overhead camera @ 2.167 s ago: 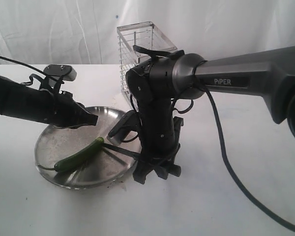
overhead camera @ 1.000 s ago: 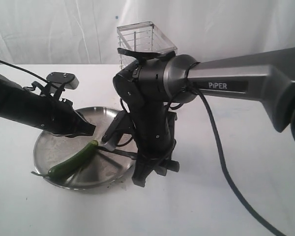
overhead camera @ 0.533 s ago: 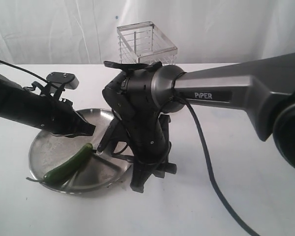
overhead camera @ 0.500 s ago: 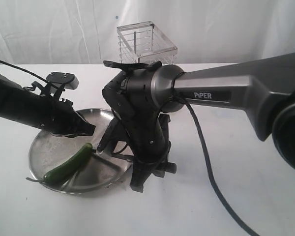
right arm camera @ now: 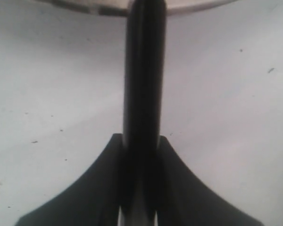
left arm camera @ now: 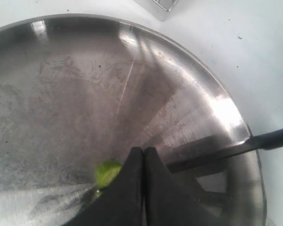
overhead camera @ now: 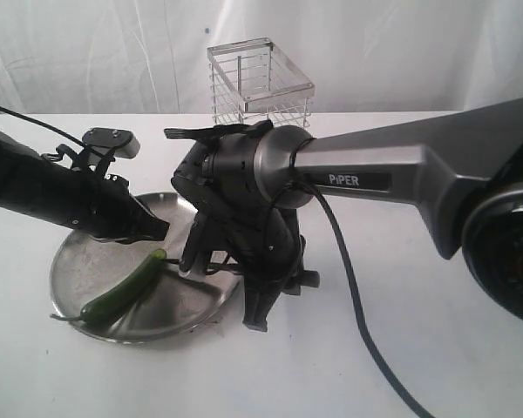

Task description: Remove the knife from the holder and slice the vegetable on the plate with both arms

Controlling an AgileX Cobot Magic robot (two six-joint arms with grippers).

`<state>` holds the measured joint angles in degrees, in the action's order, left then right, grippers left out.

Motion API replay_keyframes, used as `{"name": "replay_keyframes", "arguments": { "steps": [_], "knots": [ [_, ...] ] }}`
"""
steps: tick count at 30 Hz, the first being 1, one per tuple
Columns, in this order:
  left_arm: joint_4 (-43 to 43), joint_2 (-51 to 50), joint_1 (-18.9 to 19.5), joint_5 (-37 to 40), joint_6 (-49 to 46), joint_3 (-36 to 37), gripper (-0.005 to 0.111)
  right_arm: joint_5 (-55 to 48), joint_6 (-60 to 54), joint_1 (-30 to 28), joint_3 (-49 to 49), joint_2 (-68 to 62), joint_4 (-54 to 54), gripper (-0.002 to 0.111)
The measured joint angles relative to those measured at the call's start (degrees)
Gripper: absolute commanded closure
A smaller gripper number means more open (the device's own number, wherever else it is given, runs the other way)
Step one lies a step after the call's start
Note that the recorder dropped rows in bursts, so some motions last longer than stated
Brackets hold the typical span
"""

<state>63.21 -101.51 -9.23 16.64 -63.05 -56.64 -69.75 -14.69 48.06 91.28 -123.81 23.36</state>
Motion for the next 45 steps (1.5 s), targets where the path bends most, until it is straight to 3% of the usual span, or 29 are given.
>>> {"name": "replay_keyframes", "arguments": {
  "steps": [7,29,32,40,45],
  "knots": [
    [0.0,0.0,0.0,0.0,0.11,0.0,0.107,0.0,1.33,0.14,0.0,0.0,2.37,0.108],
    [-3.63,0.0,0.13,-1.08,2.14,0.0,0.107,0.0,0.36,1.27,8.95,-4.73,-9.38,0.108],
    [-4.51,0.0,2.17,-0.5,5.5,0.0,0.107,0.0,0.36,1.27,9.05,-4.73,-9.78,0.108],
    [-2.65,0.0,14.34,7.45,7.08,0.0,0.107,0.0,0.31,1.27,9.05,-4.73,-10.55,0.108],
    [0.02,-3.24,13.92,9.42,5.01,0.0,0.107,0.0,0.31,1.27,9.05,-4.73,-10.55,0.108]
  ]
}}
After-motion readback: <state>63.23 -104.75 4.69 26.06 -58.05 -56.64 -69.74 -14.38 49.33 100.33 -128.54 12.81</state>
